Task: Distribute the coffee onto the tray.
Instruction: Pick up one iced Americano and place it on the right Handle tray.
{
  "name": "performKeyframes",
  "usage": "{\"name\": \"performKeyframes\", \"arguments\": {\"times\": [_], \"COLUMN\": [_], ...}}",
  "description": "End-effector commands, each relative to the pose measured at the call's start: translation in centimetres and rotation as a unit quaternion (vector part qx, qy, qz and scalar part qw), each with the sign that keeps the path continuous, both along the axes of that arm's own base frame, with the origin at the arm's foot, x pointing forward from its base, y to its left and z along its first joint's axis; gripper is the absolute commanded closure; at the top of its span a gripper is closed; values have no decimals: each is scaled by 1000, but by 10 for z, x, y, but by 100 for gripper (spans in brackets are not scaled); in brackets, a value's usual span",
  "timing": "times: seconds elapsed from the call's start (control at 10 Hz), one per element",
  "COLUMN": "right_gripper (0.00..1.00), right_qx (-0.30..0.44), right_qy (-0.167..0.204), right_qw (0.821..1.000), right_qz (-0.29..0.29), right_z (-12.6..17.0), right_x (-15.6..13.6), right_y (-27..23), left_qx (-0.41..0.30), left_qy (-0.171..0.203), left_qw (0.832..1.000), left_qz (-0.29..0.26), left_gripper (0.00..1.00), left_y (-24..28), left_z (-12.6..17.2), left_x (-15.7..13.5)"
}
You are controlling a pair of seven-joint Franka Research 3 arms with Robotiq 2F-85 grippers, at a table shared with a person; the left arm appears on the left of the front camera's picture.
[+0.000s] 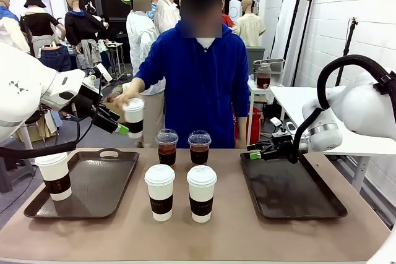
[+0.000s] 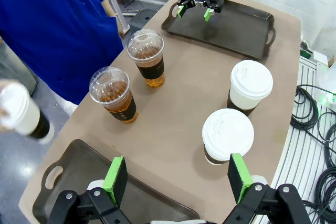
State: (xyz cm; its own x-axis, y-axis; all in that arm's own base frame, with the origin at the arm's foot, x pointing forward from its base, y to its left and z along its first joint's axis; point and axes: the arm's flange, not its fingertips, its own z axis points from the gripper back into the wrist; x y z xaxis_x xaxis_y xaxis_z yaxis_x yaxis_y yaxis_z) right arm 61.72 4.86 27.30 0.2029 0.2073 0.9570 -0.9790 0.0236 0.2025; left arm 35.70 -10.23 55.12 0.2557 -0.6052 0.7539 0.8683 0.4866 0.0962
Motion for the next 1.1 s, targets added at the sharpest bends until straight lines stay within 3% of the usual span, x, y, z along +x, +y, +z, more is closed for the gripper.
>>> {"name": "performKeyframes", "arguments": {"times": [0.0,0.5,1.0], "right_gripper": [0,0,0], "right_qx": [1,14,28], "right_qy": [-19,-43,-38], "right_qw": [1000,999,999], "right_qz": [-11,0,1], "right_z": [-4,-17,-25], "right_x": [13,51,55], "right_y": [15,68,83], "left_qx": [-6,-6,-6], "left_qy": [-1,-1,-1], "left_qw": [1000,1000,1000], "left_qz": [-9,-9,-9], "left_gripper": [0,0,0], "left_y": [2,2,2], "left_z": [-2,-2,-2], "left_x": [2,2,2]}}
